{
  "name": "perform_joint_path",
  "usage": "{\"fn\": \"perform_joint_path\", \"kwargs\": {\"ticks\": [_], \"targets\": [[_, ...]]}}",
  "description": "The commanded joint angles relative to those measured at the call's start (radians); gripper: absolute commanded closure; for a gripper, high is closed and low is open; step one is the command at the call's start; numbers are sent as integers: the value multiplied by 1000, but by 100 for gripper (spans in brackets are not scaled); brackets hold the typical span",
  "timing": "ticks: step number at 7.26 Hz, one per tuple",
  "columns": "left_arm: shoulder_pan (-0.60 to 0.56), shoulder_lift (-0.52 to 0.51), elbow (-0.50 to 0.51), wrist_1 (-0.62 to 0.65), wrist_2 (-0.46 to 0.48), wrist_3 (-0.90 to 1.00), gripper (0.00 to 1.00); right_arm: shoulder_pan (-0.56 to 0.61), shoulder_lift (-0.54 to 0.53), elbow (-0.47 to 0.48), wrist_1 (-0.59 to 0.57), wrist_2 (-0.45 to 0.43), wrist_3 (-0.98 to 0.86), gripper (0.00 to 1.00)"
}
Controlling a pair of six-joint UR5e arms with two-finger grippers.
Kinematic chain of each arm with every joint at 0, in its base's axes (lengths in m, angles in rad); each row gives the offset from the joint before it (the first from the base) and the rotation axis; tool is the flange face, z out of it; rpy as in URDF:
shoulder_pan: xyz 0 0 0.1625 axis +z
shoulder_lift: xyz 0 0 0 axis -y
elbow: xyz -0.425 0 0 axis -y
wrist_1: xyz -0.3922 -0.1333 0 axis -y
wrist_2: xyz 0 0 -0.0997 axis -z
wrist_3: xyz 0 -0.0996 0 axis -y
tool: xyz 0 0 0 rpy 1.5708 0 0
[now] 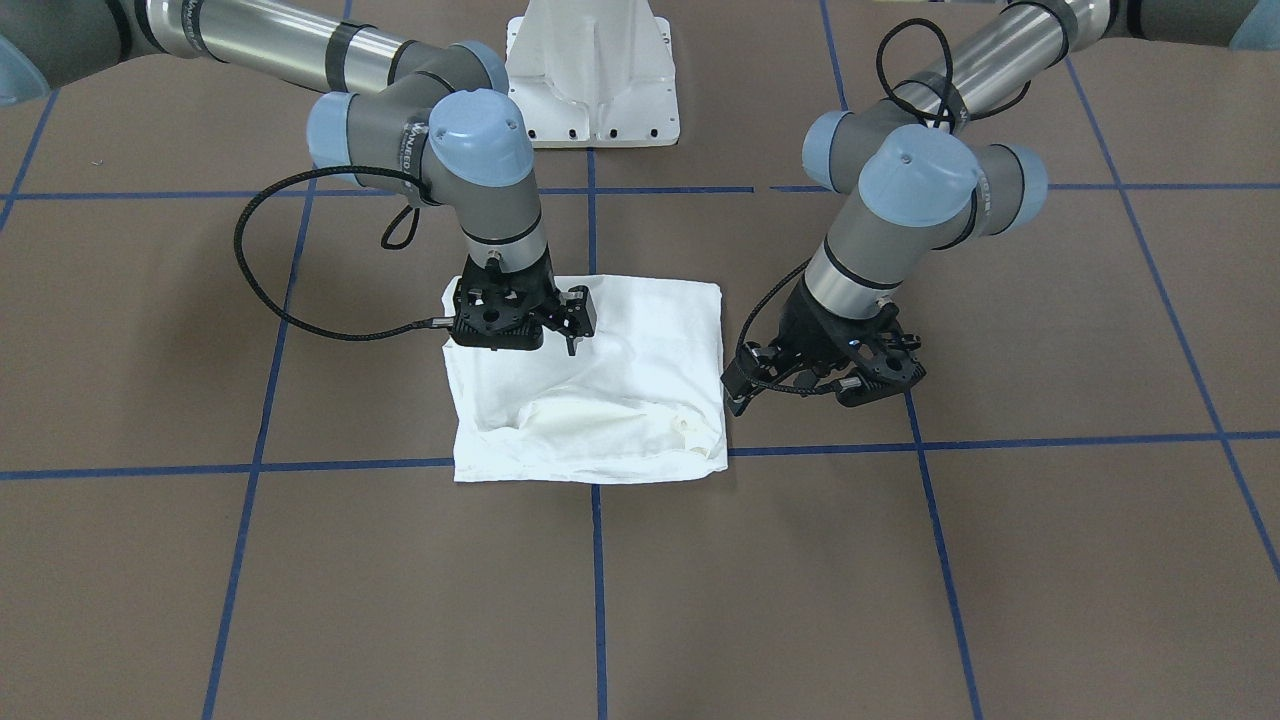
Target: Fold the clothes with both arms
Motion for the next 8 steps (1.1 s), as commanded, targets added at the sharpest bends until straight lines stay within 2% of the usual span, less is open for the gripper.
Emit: {"fn": "perform_joint_path", "kwargs": {"ticks": [1,2,4,7,8], "targets": [[-21,6,0,1,-20,11,0,-5,100,-164,3,-53,-93,0],[-21,24,-2,-2,-20,13,0,26,153,-241,14,-63,-120,0],[-20,30,0,-5,-20,13,0,87,225,-391,110,-70,-156,0],[-20,30,0,-6,-20,27,0,141,239,-403,123,-62,-223,0],[-38,41,-5,-9,-20,165,0,184,224,-376,108,-19,-257,0]]}}
